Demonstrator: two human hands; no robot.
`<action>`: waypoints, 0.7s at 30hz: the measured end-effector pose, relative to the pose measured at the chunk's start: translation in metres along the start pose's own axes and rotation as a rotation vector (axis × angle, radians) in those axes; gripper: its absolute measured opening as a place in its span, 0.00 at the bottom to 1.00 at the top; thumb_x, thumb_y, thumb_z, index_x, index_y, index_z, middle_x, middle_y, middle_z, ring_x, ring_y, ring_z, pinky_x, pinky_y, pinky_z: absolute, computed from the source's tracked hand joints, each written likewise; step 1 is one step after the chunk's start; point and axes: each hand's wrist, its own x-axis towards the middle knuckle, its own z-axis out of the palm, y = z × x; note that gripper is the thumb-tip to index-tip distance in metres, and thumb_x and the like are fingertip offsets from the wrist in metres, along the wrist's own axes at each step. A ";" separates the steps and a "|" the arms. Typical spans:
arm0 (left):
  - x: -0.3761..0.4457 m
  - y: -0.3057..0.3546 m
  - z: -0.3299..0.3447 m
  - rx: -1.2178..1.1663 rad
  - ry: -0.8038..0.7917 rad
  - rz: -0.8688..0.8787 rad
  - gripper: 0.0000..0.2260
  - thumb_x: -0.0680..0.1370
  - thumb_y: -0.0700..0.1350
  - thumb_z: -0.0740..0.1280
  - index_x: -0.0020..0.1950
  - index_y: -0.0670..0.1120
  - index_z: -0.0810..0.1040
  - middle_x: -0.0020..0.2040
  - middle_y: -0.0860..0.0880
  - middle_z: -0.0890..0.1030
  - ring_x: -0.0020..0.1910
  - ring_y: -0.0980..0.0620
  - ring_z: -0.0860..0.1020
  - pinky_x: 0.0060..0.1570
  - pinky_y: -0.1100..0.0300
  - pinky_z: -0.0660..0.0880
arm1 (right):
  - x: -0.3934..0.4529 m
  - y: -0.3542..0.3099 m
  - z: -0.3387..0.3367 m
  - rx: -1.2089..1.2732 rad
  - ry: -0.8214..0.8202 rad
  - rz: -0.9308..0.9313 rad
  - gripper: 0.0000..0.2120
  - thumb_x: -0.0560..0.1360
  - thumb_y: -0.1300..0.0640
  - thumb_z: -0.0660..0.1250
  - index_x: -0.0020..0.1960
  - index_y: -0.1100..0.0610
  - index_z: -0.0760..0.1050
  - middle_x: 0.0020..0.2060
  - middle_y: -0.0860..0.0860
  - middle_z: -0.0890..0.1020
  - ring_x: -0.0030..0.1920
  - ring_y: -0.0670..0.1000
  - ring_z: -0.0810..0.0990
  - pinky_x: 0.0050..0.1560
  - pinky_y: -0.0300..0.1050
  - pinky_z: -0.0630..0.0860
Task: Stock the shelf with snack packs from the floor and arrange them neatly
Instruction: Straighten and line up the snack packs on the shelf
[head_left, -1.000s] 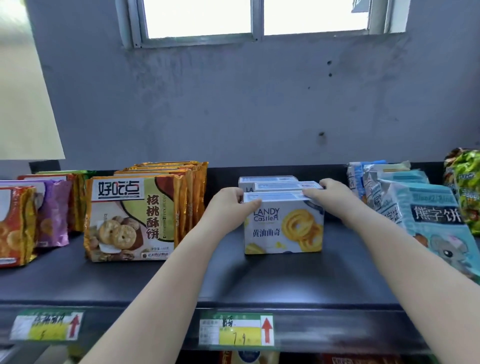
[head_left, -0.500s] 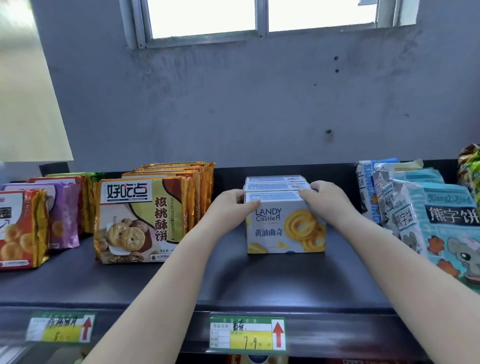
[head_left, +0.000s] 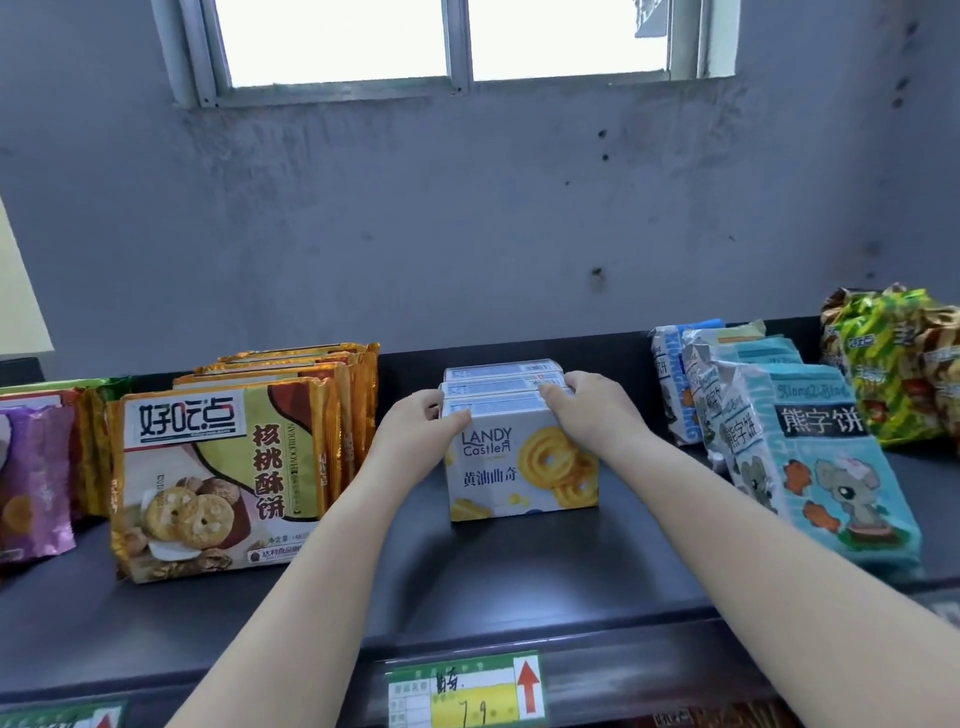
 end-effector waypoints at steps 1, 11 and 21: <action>0.000 0.000 0.001 -0.011 0.016 -0.006 0.18 0.78 0.45 0.63 0.67 0.43 0.70 0.58 0.49 0.77 0.48 0.59 0.72 0.32 0.73 0.67 | 0.000 0.000 0.001 0.004 -0.003 0.000 0.22 0.78 0.45 0.55 0.58 0.62 0.74 0.56 0.58 0.79 0.56 0.57 0.76 0.48 0.46 0.70; -0.026 0.055 0.033 0.205 0.269 0.280 0.17 0.76 0.49 0.65 0.64 0.47 0.73 0.59 0.50 0.80 0.61 0.51 0.75 0.62 0.53 0.71 | -0.022 -0.010 -0.072 0.058 0.157 -0.276 0.20 0.75 0.49 0.64 0.64 0.57 0.73 0.58 0.53 0.80 0.59 0.52 0.77 0.59 0.44 0.71; -0.004 0.132 0.140 0.059 0.253 0.215 0.09 0.75 0.46 0.66 0.53 0.45 0.80 0.42 0.51 0.80 0.43 0.51 0.78 0.47 0.60 0.73 | 0.013 0.104 -0.199 0.050 0.313 -0.256 0.07 0.72 0.56 0.69 0.44 0.58 0.84 0.40 0.53 0.85 0.41 0.48 0.78 0.44 0.41 0.72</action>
